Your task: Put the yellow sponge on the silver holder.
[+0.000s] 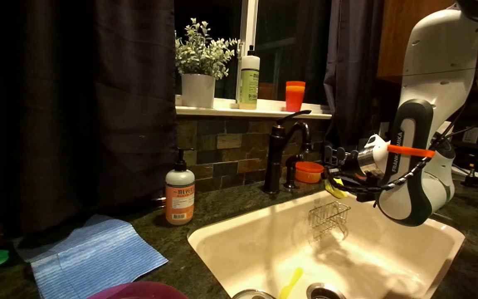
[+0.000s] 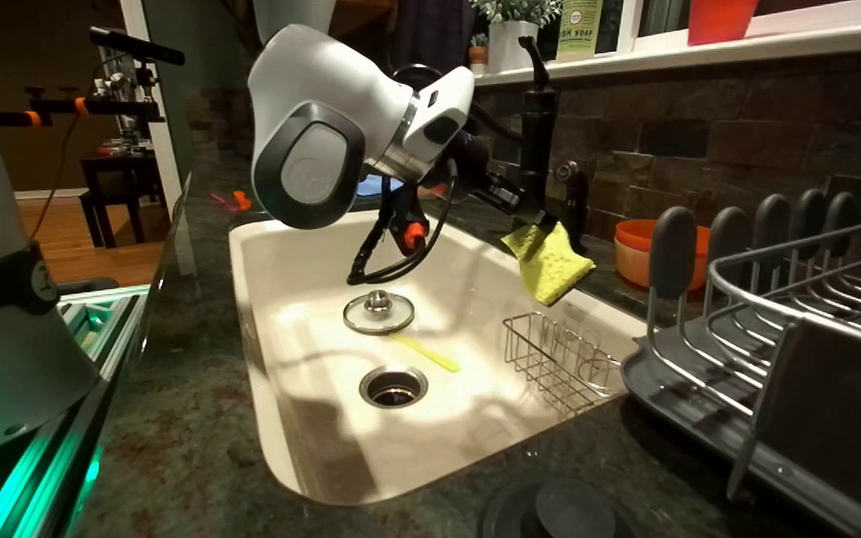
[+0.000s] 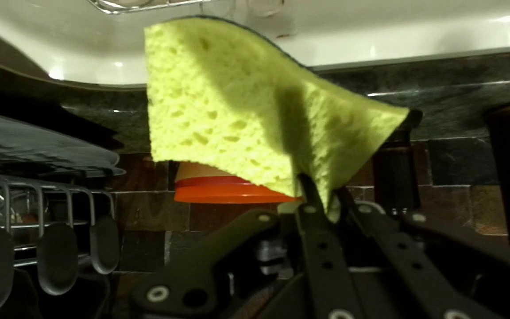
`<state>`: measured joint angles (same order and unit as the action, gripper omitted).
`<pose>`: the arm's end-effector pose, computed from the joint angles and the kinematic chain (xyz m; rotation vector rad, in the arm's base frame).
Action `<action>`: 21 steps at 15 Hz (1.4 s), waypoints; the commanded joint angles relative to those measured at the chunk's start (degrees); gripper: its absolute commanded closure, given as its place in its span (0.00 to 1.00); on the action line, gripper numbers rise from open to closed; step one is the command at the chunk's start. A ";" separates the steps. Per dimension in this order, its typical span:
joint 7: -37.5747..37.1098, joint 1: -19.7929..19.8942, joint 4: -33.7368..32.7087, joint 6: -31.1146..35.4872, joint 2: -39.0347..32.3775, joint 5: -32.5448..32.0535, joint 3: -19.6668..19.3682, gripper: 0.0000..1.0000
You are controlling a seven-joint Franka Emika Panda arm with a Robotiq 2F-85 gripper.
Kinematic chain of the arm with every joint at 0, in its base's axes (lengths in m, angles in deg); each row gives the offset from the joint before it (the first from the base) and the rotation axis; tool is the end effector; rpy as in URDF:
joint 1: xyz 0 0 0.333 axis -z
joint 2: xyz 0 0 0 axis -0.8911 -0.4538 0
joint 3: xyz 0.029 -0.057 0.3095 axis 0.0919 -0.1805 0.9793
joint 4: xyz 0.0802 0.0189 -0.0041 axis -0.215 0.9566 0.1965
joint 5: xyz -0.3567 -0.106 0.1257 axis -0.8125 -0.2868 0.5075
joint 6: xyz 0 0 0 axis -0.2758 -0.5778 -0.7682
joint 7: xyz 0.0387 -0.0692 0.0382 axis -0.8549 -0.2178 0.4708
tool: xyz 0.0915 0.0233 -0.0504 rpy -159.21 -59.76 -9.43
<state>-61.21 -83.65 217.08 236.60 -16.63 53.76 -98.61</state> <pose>0.4214 -0.0271 0.2188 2.6275 -0.2211 1.5528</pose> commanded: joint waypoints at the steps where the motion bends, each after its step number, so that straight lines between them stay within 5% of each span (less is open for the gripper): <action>1: 2.59 10.94 -0.51 0.00 2.15 -2.71 8.42 0.98; 10: 4.85 23.74 -4.02 0.05 -0.88 -7.85 17.91 0.98; 21: 6.01 26.81 -6.37 0.08 -3.65 -10.04 19.60 0.98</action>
<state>-55.81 -58.28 212.10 236.49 -18.76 45.41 -79.97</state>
